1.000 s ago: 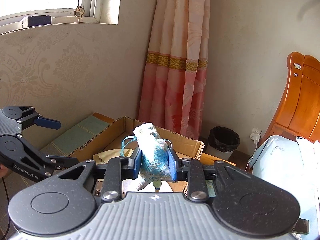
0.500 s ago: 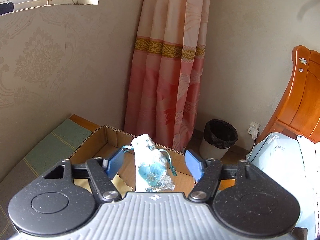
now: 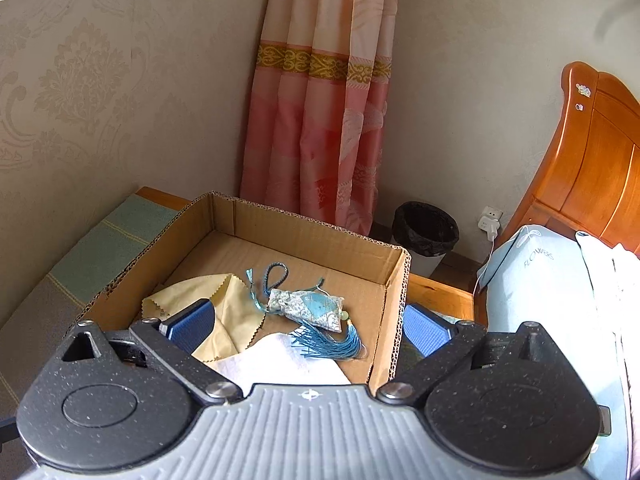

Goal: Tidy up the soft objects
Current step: 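Carry the bandage and pouch into the box and open both grippers, then move the left gripper to the blue-white toy and close on it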

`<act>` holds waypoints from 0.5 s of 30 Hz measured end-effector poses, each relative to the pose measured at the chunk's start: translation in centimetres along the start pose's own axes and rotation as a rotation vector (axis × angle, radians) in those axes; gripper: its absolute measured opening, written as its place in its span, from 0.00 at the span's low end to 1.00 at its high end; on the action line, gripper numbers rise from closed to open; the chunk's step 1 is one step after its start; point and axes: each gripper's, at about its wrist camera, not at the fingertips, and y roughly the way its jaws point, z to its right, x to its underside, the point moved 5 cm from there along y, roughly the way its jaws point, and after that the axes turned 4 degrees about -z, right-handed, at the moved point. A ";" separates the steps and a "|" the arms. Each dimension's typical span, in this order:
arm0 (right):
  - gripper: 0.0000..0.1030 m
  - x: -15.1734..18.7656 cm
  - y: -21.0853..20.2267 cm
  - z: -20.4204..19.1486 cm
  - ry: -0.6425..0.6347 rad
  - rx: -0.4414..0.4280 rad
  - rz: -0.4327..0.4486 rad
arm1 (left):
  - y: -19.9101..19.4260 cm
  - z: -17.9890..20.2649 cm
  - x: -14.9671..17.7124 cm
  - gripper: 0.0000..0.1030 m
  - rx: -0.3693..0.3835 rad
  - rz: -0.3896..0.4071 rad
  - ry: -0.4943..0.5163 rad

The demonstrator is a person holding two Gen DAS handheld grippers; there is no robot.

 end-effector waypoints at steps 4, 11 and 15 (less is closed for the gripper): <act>1.00 2.3 -1.0 -0.2 0.016 0.008 -0.002 | -0.1 0.3 0.3 0.99 0.004 -0.003 0.002; 1.00 8.0 -1.8 -0.2 0.105 0.010 -0.028 | 0.0 1.2 0.9 0.99 0.016 -0.020 0.010; 1.00 11.7 -1.9 -0.1 0.143 0.024 -0.062 | 0.4 1.5 1.4 0.99 0.024 -0.041 0.010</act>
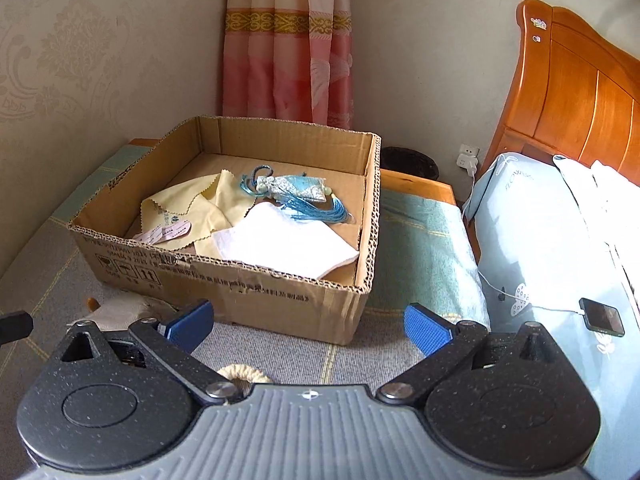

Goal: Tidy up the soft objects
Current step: 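Move the left gripper to the blue-white toy and close on it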

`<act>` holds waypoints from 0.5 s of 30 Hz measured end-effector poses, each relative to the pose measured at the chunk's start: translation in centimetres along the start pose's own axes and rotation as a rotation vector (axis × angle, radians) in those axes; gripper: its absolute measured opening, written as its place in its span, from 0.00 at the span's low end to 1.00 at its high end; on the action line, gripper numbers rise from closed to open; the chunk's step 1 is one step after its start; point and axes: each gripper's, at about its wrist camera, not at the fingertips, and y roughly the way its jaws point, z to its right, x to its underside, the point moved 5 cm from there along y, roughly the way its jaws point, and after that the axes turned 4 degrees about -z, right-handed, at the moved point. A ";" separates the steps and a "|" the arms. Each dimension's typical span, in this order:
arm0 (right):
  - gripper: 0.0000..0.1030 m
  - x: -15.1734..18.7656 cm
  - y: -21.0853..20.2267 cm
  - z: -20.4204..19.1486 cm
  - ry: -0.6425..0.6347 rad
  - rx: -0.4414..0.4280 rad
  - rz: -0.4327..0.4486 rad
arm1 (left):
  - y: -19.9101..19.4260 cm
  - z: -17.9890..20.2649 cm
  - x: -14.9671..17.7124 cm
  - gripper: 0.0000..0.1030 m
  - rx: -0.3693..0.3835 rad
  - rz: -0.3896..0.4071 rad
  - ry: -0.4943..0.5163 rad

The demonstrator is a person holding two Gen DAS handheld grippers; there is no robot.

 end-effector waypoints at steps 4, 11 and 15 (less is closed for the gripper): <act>1.00 3.9 -0.3 0.3 0.019 0.009 -0.030 | 0.2 0.4 0.5 0.99 0.001 -0.009 0.012; 1.00 9.2 -0.6 -0.2 0.016 0.008 -0.085 | 1.0 1.2 1.4 0.99 0.042 -0.014 0.002; 1.00 10.9 0.1 -0.5 0.008 0.022 -0.103 | 1.5 2.0 1.9 0.99 0.056 -0.034 0.020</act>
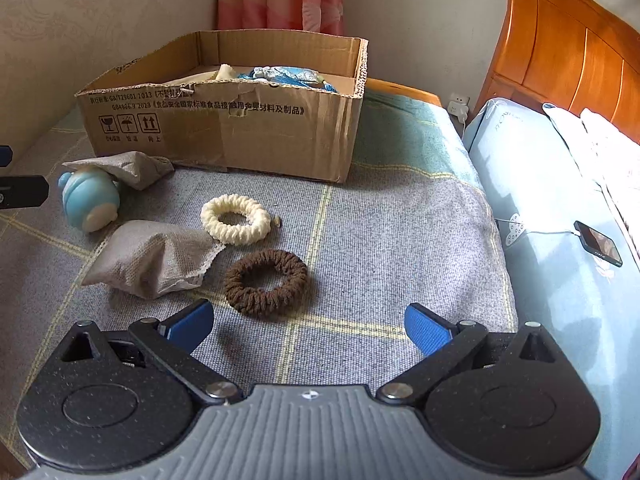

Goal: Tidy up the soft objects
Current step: 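Move the left gripper to the blue-white toy and close on it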

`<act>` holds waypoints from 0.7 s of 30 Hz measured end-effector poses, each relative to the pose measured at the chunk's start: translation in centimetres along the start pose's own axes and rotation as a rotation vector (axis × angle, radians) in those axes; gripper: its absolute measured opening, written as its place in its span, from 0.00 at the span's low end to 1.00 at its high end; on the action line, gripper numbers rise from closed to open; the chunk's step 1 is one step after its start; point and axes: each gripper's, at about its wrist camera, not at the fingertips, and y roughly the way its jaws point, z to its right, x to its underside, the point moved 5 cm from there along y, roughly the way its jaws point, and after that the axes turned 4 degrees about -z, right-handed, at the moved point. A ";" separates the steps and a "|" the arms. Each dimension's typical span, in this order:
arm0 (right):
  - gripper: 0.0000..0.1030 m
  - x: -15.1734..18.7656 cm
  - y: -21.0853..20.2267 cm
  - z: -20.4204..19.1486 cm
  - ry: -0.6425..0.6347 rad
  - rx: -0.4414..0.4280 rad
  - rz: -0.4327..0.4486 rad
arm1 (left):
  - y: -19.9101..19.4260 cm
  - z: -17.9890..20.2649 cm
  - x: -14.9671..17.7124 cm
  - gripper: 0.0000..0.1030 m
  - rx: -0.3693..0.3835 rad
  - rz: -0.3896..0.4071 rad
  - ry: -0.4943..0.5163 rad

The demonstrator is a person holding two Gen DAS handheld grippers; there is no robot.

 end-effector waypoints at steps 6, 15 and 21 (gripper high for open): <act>1.00 0.2 0.8 0.1 0.031 -0.038 0.019 | 1.0 1.0 0.8 0.99 -0.010 -0.037 0.048; 1.00 -0.5 1.5 0.8 0.056 -0.024 0.058 | 2.4 1.5 0.9 0.99 0.016 -0.065 0.045; 1.00 -0.5 1.6 0.9 0.049 -0.030 0.072 | 3.8 1.8 0.8 0.95 0.024 -0.074 0.032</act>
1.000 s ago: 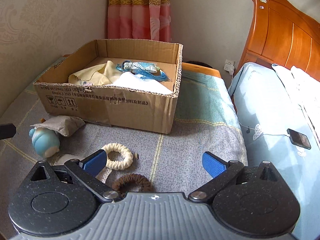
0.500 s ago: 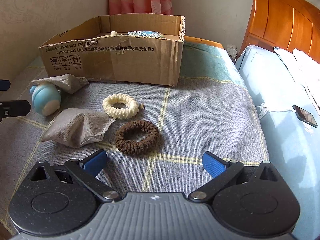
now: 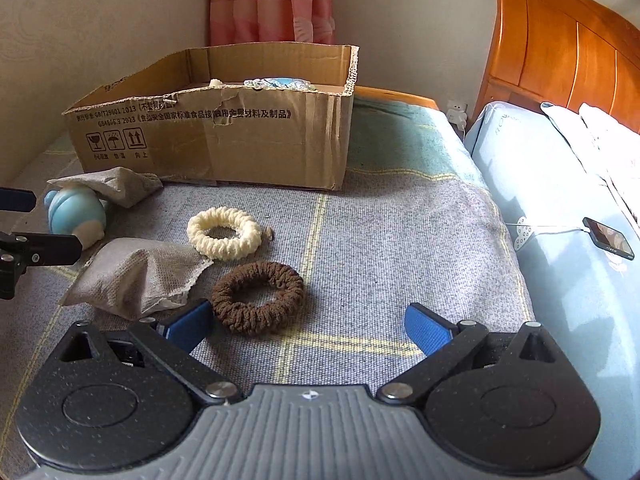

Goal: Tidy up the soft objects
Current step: 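Move the left gripper to the blue-white toy and close on it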

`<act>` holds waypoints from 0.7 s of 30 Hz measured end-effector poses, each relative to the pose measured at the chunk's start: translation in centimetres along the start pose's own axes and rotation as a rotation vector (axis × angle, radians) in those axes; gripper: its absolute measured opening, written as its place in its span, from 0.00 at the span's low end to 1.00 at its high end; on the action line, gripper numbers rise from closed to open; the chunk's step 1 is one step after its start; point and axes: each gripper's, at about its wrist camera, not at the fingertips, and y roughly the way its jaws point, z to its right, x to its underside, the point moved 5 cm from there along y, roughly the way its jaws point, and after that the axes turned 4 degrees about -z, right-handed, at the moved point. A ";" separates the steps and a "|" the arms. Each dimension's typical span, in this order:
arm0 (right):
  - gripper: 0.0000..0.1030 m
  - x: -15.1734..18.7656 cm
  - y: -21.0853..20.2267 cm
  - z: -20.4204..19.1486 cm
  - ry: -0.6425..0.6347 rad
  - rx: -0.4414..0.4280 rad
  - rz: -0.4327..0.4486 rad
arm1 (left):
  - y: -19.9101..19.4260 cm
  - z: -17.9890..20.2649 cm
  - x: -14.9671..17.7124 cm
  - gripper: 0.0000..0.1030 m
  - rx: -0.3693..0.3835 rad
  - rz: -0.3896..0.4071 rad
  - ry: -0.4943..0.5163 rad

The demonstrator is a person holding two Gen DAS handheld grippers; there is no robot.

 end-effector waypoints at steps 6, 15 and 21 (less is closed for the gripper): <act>1.00 0.1 0.0 0.0 -0.010 -0.007 0.016 | 1.2 0.0 -0.1 0.76 -0.001 -0.005 -0.010; 1.00 0.1 0.0 -0.1 -0.014 -0.012 0.020 | 1.7 0.6 -0.3 0.53 0.009 -0.003 -0.006; 1.00 0.2 0.0 -0.1 -0.017 -0.014 0.030 | 1.4 0.9 -0.4 0.46 0.039 -0.009 -0.001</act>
